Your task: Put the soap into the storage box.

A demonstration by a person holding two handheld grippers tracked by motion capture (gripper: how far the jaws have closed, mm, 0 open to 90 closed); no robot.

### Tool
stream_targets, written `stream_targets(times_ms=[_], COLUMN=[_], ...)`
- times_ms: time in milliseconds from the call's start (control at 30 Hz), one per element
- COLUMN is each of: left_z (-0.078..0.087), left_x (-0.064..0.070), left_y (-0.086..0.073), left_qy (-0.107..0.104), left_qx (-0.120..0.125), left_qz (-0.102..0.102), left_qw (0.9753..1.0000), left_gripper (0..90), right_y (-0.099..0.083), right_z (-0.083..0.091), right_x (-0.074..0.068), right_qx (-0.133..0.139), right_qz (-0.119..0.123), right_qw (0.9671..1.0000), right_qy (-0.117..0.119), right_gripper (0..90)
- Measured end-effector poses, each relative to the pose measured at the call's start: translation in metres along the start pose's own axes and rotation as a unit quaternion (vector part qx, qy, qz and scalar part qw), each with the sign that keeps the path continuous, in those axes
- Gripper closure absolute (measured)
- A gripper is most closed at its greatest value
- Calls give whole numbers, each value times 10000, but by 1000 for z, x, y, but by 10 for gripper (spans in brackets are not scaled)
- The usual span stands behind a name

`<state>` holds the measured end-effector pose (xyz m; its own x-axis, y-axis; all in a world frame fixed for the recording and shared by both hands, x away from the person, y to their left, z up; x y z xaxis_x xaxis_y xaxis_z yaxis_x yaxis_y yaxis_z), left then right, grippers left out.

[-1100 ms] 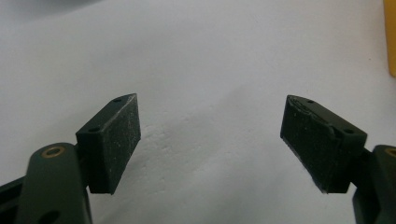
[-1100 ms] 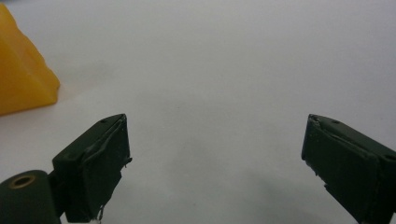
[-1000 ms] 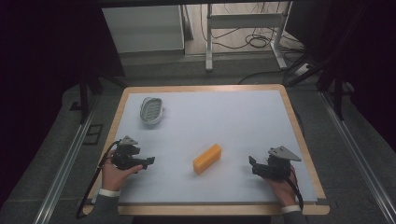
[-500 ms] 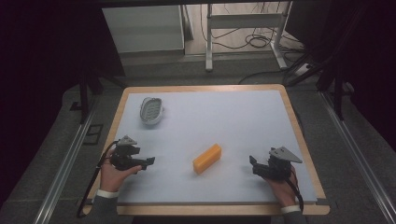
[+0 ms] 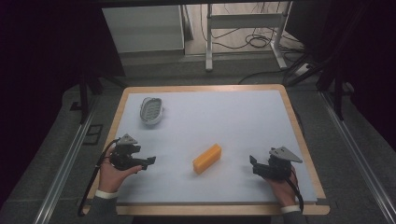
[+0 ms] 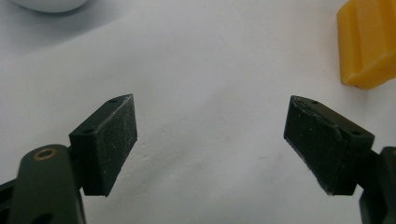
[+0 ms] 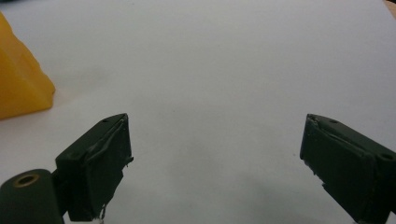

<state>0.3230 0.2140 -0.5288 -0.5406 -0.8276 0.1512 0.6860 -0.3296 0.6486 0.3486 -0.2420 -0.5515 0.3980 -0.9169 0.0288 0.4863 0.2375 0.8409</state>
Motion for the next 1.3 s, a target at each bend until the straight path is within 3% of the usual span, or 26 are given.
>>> stream_targets(times_ms=[300, 900, 1033, 1300], left_z=[4, 5, 7, 8], left_x=[5, 18, 25, 34], left_y=[6, 24, 29, 43], left_qy=[-15, -76, -250, -191], left_qx=[-10, -134, -93, -100], left_qz=[-50, -357, -417, -516], left_qw=[10000, 9992, 9988, 9984], left_gripper=[176, 192, 192, 191], right_y=[0, 0, 0, 0], right_z=[0, 0, 0, 0], right_x=[0, 0, 0, 1], right_qx=[-1, -17, -25, -12], right_qz=[24, -3, -19, -33], right_qw=[10000, 10000, 10000, 10000], right_qy=[-33, -15, -19, -23], right_gripper=[90, 91, 90, 91])
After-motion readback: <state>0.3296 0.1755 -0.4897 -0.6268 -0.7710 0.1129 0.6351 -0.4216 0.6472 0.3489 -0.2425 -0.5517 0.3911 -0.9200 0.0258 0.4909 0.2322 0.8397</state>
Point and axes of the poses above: each handheld gripper's, and its own axes: z roughly backward along the jaws, y roughly out of its top, x roughly to its right, the point moved 5 cm from there along -z, roughly forward along the jaws, and after that the axes turned 3 degrees about -x, right-handed, at the moved point
